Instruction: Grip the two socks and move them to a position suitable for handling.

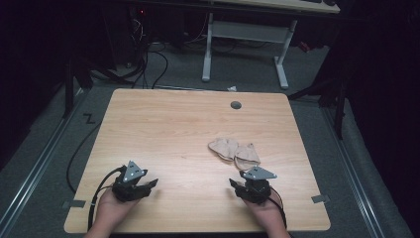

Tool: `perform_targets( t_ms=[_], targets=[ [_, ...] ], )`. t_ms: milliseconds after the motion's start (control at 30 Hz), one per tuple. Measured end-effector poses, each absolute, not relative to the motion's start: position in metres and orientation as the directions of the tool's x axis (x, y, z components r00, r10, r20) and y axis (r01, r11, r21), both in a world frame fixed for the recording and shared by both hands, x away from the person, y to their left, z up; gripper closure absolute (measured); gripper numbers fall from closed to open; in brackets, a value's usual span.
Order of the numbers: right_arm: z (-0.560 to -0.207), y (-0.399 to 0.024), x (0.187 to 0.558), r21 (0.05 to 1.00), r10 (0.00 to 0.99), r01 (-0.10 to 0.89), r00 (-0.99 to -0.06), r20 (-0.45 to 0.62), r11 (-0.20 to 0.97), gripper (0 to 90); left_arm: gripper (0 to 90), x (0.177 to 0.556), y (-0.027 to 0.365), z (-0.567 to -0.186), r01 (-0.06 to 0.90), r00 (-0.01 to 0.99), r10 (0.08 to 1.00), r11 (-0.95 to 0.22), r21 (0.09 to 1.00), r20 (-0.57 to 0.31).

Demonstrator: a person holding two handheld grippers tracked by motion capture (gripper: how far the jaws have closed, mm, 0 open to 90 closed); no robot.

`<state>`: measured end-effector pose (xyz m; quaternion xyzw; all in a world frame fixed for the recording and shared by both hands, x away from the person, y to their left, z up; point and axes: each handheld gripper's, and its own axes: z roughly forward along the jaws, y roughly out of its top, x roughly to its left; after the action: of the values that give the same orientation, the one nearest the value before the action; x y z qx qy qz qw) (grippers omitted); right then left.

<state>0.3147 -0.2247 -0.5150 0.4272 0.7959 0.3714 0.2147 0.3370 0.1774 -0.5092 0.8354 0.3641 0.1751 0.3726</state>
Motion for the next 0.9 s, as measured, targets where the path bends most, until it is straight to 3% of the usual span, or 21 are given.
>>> perform_targets(
  t_ms=[200,667,767,900],
  targets=[
    [-0.511,-0.234,0.320,0.787,0.855,0.521,-0.519,-0.014,0.329,53.7,46.5,0.337,0.177,-0.509,0.480,0.673,0.740,-0.452,0.752,0.016],
    [-0.498,-0.252,0.354,0.789,0.904,0.544,-0.426,-0.034,0.286,53.2,46.6,0.339,0.177,-0.510,0.486,0.674,0.739,-0.456,0.746,0.012],
    [-0.496,-0.258,0.367,0.788,0.914,0.561,-0.406,-0.005,0.253,61.3,46.6,0.339,0.177,-0.510,0.485,0.674,0.739,-0.456,0.746,0.013],
    [-0.492,-0.263,0.382,0.786,0.922,0.566,-0.387,-0.014,0.250,80.5,46.6,0.339,0.177,-0.511,0.487,0.672,0.740,-0.455,0.746,0.013]
  ],
)
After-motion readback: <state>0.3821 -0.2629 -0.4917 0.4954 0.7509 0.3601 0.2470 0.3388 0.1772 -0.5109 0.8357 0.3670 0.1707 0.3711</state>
